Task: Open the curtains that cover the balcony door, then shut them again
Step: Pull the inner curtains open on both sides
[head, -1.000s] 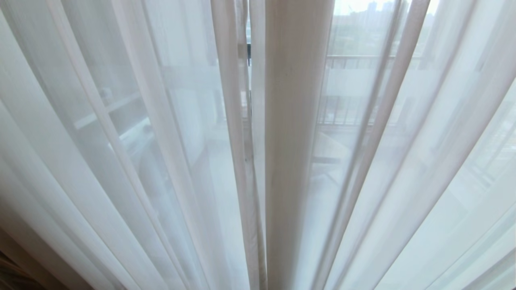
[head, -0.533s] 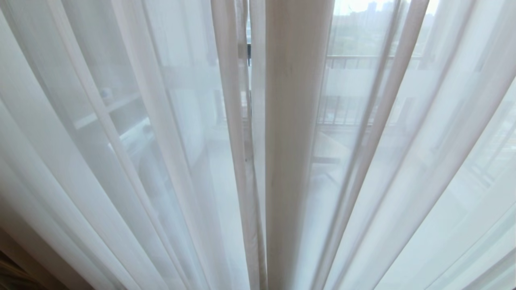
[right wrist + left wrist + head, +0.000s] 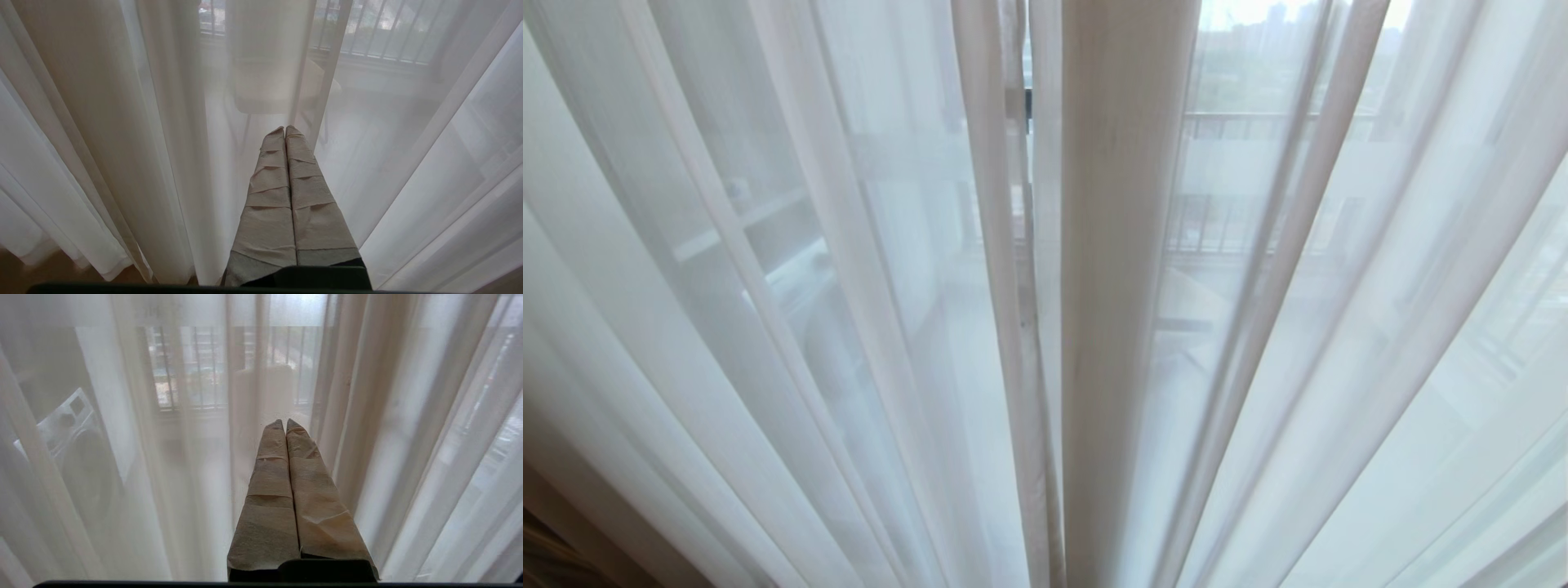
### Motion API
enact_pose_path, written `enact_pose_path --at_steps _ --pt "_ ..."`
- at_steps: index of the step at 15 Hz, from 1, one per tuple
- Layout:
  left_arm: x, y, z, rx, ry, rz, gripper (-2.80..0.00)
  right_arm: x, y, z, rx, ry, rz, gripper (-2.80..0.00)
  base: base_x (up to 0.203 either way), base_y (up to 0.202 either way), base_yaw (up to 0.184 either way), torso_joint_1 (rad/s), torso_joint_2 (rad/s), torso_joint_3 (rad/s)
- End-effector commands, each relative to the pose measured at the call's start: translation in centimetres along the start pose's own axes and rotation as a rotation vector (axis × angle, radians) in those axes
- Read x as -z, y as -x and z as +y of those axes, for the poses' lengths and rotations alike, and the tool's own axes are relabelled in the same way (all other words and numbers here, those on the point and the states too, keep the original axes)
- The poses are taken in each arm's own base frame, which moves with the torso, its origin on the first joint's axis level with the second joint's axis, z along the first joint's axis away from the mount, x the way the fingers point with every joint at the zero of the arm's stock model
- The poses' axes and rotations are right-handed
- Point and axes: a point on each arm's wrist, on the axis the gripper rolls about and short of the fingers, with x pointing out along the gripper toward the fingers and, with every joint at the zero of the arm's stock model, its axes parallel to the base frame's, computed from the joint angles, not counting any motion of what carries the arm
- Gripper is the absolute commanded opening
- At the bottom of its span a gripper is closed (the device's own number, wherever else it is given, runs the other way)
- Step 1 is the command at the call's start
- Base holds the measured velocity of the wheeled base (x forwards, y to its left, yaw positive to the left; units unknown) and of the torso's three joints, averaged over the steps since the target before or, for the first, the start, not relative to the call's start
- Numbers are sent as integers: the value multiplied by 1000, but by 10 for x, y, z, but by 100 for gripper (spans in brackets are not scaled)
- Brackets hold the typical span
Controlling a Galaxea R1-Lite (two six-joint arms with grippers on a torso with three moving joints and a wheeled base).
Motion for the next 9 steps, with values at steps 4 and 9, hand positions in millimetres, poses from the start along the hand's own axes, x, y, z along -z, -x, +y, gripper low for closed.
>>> enact_pose_path --at_steps 4,9 --pt "-52 -38 1 234 87 89 -280 0 0 0 -1 1 0 -280 0 0 0 0 0 0" --pt "-101 -100 8 371 137 166 -280 0 0 0 -1 1 0 -280 0 0 0 0 0 0"
